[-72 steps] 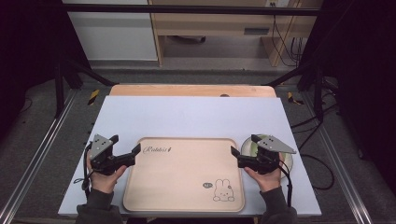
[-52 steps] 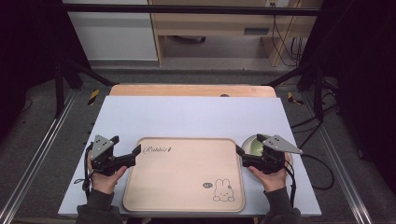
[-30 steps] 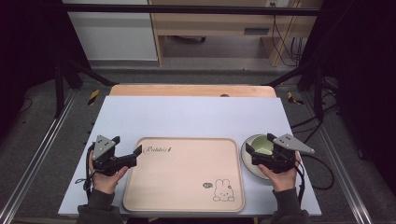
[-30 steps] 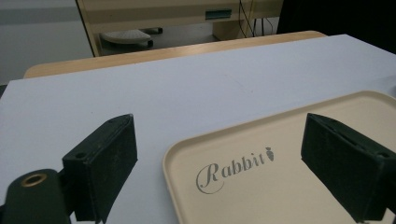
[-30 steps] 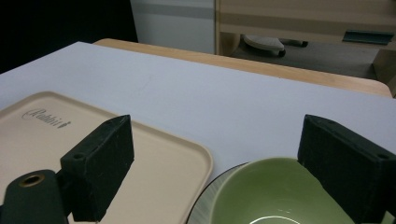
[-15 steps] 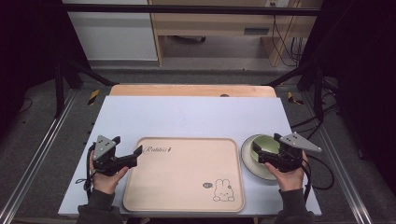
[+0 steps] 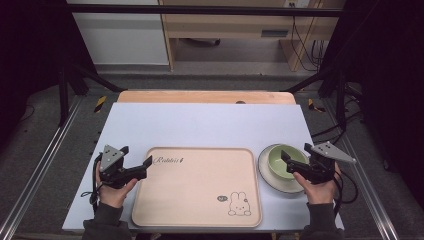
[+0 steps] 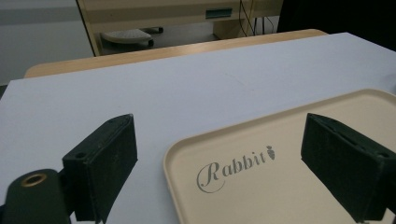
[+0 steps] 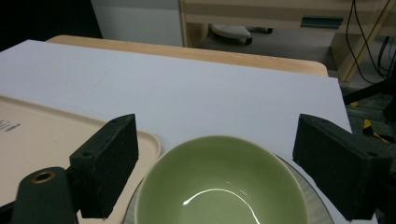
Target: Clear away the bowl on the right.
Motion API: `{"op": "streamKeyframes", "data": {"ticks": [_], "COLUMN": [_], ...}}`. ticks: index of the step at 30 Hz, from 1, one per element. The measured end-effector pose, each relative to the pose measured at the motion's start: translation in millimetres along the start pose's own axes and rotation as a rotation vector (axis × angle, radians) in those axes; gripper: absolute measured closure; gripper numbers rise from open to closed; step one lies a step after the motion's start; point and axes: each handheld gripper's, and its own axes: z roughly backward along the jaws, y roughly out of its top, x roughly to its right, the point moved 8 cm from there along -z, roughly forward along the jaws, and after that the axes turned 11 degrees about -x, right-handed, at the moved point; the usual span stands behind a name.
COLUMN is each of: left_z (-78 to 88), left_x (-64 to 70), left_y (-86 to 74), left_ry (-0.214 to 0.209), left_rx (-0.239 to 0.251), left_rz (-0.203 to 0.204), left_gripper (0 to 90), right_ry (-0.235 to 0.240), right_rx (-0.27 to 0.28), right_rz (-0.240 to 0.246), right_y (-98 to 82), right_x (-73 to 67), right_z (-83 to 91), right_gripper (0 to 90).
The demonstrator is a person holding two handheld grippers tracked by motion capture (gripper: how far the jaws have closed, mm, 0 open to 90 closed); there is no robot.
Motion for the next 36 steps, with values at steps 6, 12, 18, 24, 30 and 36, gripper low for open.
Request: {"op": "streamKeyframes", "data": {"ticks": [6, 12, 18, 24, 30, 36], "left_z": [-0.3, -0.3, -0.8, -0.4, -0.4, -0.3], "left_x": [0.1, 0.3, -0.2, -0.5, -0.4, -0.3], "left_y": [-0.2, -0.3, -1.2, -0.7, -0.7, -0.5], "left_ry": [0.001, 0.001, 0.002, 0.003, 0.003, 0.001], "left_rx": [-0.002, -0.002, -0.007, -0.004, -0.005, -0.001], "left_rz": [-0.002, -0.002, -0.005, -0.004, -0.005, -0.002], "left_gripper": [10.3, 10.3, 10.3, 10.3, 10.3, 10.3], "right_ry": [-0.015, -0.047, -0.063, -0.088, -0.092, -0.097], "right_rx": [-0.019, -0.056, -0.077, -0.068, -0.080, -0.117], "right_rz": [-0.003, -0.012, -0.027, -0.047, -0.056, -0.068], "right_y": [-3.2, -8.6, -13.0, -14.1, -17.2, -22.9], "right_x": [4.9, 12.3, 19.4, 24.6, 28.7, 32.4], "right_z": [-1.5, -4.2, -6.2, -5.5, -7.3, -12.1], "right_gripper": [14.7, 17.0, 18.5, 21.0, 20.8, 22.4]}}
